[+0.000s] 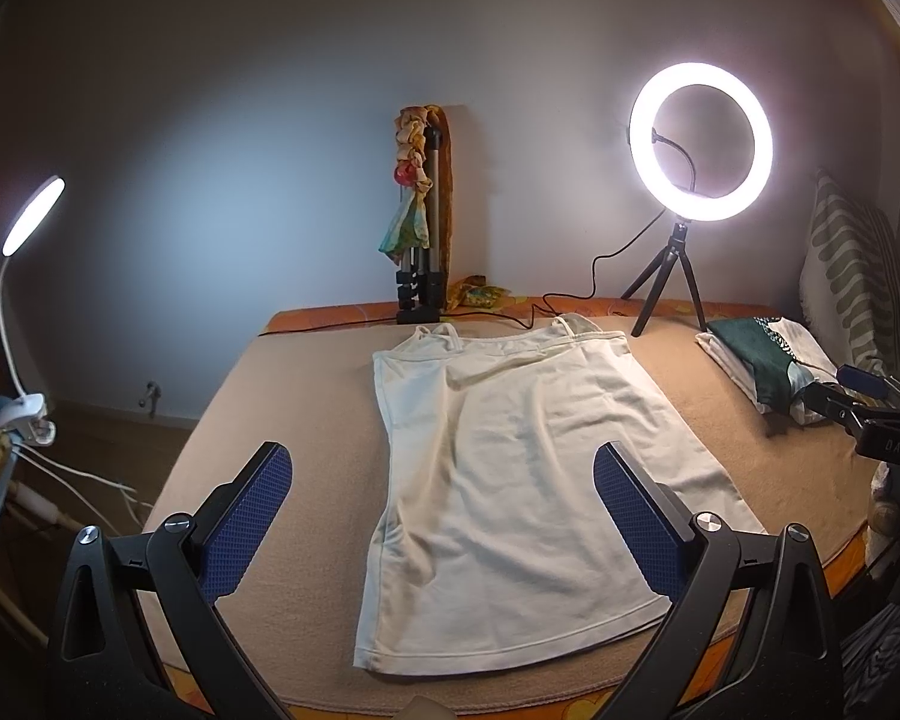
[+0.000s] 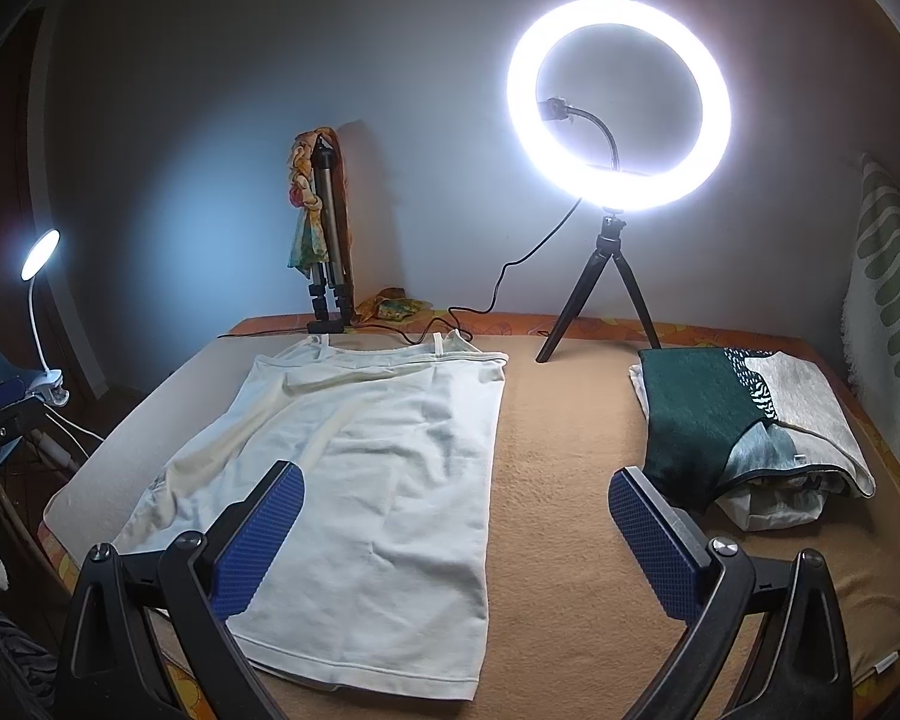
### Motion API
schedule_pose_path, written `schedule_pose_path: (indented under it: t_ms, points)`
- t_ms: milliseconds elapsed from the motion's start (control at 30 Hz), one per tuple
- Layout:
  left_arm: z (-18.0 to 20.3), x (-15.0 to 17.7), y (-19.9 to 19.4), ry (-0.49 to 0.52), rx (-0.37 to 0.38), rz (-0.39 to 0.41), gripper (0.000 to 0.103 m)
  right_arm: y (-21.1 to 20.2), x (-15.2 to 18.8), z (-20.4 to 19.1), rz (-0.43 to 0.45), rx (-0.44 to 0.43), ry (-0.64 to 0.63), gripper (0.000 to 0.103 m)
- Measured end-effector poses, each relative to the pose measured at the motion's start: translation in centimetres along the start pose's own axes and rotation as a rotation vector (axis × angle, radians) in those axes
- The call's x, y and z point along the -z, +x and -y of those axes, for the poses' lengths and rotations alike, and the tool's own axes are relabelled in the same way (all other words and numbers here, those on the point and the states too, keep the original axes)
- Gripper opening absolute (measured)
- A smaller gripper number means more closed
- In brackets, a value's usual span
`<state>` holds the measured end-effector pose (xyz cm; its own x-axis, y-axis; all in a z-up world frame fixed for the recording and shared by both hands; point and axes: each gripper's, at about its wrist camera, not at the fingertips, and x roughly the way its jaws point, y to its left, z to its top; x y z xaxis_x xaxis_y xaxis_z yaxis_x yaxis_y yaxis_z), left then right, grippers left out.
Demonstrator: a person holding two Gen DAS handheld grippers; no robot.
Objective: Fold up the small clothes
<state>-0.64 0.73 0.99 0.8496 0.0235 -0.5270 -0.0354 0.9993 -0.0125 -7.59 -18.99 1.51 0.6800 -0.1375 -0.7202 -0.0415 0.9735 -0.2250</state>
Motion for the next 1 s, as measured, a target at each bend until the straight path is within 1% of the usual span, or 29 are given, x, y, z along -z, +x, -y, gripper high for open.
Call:
schedule_pose_path:
  t_ms: [1000]
  points:
    - [0.08, 0.07, -0.11, 0.001, -0.003, 0.004, 0.101, 0.13, -0.08, -0.52, -0.003, -0.007, 0.001, 0.103]
